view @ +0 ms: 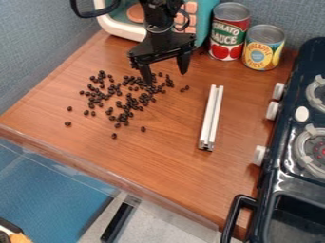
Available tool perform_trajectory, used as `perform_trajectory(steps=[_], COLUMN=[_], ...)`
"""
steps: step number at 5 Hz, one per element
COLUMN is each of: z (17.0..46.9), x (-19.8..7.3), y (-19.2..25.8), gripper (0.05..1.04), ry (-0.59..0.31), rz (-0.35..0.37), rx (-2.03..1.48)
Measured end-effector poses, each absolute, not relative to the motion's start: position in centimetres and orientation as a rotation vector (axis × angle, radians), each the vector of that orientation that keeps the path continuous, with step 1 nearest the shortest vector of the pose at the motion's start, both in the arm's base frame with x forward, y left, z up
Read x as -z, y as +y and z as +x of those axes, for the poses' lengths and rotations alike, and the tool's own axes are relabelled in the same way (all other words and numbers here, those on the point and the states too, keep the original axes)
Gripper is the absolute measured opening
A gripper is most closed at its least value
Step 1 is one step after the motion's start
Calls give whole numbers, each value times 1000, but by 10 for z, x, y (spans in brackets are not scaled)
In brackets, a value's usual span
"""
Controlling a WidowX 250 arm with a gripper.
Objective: Sweep into pile
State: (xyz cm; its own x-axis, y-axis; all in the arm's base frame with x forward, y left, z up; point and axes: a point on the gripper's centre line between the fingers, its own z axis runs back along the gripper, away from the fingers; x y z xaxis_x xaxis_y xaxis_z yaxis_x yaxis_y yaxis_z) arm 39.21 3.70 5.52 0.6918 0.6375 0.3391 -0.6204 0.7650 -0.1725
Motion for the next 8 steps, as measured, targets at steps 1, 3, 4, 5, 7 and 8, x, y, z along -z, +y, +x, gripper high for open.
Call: perform_trajectory(steps=[1,3,4,5,7,8], z=[389,372,364,358,357,358], x=[-42,-63,-75,-76,-76,-76], y=[35,-35,-52,-68,-69,-69], gripper=[999,999,999,999,999,999], ry=[-358,-330,-334,-366,-365,-366], rz=[-41,-145,-173,-54,-45,-46], rx=[-709,-611,-570,-449,-447,-447])
